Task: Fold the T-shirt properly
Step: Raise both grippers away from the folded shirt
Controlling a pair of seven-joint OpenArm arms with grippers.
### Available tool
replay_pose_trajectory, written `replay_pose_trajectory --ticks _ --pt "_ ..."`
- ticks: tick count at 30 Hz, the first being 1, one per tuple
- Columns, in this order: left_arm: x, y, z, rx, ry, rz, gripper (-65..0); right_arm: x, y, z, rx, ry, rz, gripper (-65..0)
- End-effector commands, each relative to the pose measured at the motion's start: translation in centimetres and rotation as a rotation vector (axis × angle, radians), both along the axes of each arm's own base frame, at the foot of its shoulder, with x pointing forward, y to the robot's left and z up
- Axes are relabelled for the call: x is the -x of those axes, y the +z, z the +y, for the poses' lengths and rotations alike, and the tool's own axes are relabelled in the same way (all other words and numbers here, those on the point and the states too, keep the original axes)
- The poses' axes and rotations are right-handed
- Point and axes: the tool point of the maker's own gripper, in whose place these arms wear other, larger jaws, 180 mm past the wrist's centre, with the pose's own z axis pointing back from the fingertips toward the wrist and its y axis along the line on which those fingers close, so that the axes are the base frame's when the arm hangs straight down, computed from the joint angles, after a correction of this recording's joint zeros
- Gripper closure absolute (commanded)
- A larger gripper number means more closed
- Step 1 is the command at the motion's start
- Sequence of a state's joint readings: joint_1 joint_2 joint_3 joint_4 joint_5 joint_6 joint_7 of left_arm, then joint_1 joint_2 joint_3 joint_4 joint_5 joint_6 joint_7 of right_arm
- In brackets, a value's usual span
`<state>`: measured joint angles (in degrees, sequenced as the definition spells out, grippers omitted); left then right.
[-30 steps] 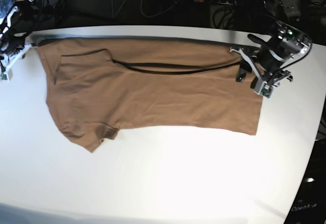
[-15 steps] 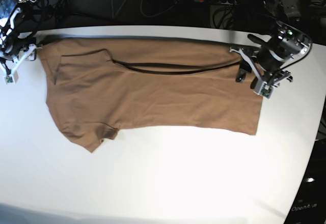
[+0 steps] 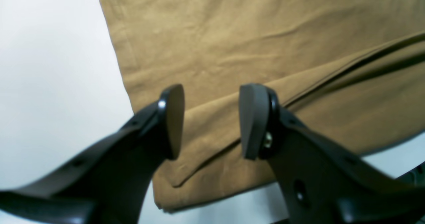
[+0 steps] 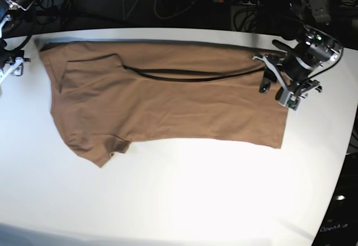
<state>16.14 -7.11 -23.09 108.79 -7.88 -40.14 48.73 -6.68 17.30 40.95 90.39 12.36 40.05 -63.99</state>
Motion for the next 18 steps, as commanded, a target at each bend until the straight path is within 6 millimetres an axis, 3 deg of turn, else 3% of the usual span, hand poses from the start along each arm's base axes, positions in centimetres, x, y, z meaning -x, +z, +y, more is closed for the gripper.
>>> replay_pose_trajectory --ticks 1,12,18 --pt "-0.7 1.1 0.0 0.004 -0.004 -0.045 -26.9 -0.3 1.4 -1.1 0.038 -0.01 -0.01 -40.6" --pt "-0.6 1.1 -0.1 0.005 -0.004 -0.043 -26.9 1.0 1.7 -1.9 0.053 -0.028 0.126 -40.8" --pt "-0.6 1.1 -0.2 0.011 -0.002 -0.044 -26.9 -0.1 0.4 0.5 0.05 0.085 0.196 -40.8"
